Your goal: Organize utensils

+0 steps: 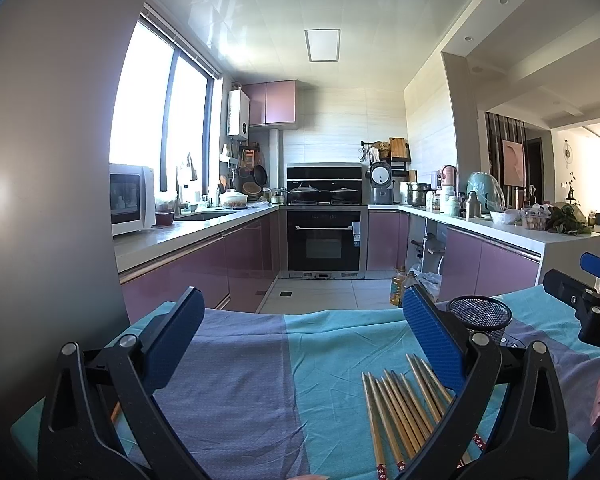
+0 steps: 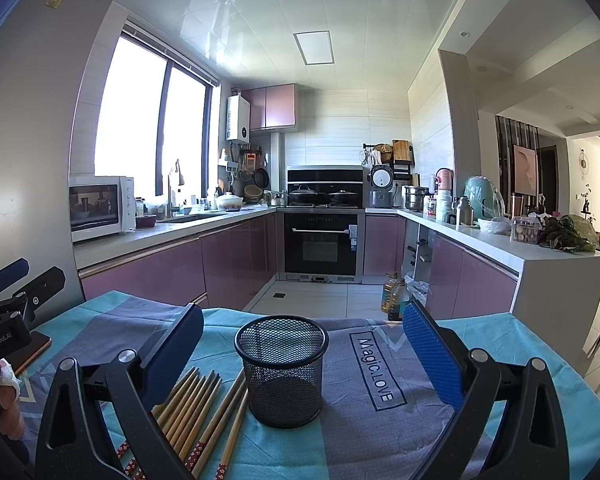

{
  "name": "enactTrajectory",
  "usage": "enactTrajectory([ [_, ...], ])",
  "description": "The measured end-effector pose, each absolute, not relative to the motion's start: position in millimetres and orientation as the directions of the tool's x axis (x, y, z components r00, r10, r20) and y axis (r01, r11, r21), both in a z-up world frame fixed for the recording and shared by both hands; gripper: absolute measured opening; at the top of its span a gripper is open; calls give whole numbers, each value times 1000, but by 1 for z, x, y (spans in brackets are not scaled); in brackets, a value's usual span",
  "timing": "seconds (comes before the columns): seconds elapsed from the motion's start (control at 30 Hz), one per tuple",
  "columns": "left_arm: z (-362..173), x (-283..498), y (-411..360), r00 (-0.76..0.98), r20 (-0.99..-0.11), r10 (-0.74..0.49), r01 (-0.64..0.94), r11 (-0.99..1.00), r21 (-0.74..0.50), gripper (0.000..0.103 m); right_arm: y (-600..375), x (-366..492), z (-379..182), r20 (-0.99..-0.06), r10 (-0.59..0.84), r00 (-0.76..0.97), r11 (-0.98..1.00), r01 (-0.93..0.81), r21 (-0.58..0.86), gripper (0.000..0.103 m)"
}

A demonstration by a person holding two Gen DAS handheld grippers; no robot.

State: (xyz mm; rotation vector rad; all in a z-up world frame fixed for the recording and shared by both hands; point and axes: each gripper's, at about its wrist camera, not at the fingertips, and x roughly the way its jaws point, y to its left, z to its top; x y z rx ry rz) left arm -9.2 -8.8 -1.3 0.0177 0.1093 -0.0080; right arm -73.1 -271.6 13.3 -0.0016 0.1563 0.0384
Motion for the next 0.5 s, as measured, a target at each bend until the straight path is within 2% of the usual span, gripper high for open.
enactTrajectory([
  [0.5, -2, -8, -10, 994, -111, -9, 11, 1000, 19, 98, -273, -69, 8, -161, 39, 986, 999, -39, 3, 97],
])
